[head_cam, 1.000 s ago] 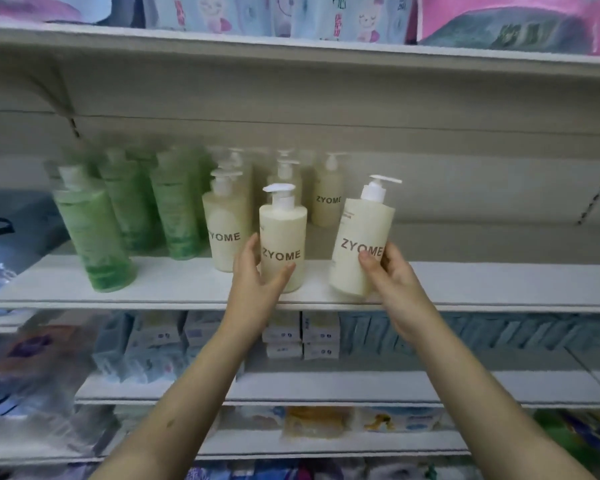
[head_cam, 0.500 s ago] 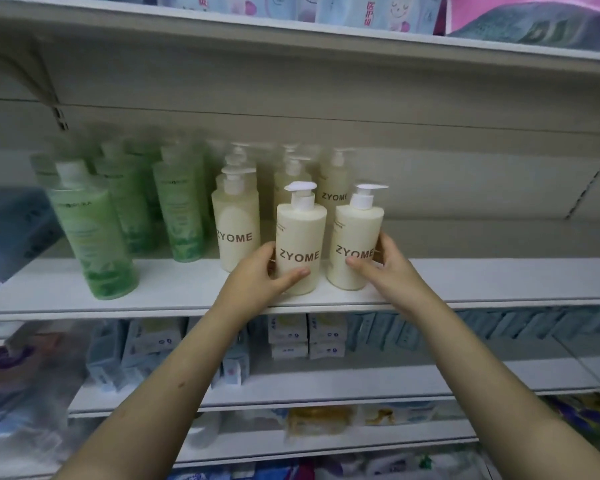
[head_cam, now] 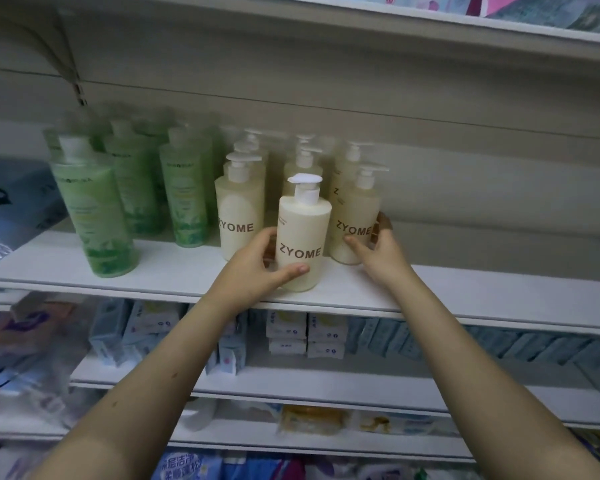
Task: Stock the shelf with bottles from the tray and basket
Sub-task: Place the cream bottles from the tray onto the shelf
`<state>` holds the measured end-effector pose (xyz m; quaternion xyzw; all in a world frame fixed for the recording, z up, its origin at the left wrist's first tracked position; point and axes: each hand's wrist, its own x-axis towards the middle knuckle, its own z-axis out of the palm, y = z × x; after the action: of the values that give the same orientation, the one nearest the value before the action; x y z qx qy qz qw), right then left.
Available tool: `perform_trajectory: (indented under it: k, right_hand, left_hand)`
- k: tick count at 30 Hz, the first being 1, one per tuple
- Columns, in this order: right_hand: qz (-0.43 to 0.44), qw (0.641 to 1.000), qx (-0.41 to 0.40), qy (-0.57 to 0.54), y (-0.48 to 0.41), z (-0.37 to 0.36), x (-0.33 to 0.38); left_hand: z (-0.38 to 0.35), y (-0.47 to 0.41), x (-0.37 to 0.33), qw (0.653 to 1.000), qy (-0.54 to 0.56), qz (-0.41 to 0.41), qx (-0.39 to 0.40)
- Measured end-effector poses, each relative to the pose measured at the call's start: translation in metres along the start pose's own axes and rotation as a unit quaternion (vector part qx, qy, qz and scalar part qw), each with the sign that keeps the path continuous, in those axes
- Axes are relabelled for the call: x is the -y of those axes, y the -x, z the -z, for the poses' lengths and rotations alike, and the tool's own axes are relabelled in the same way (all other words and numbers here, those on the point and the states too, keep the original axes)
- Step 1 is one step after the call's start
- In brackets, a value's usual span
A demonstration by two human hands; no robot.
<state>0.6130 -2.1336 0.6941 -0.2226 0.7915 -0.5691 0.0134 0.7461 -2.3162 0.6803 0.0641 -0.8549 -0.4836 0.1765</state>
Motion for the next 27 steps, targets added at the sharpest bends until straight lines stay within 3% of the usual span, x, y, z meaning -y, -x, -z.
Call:
perform_trajectory:
  k: [22,25,27]
  right_hand:
    - [-0.015,0.999,-0.033,0.029,-0.052,-0.013,-0.015]
    - [-0.045,0.998,-0.029,-0.017,-0.046,-0.012,-0.012]
    - [-0.077,0.99,-0.08,-0.087,-0.032,-0.012,-0.008]
  left_hand:
    - [0.002,-0.003,0.009,1.0,-0.011,-0.026,0.007]
    - [0.002,-0.003,0.011,0.999,-0.009,-0.035,0.009]
    - [0.002,-0.003,0.01,0.999,-0.012,-0.035,0.011]
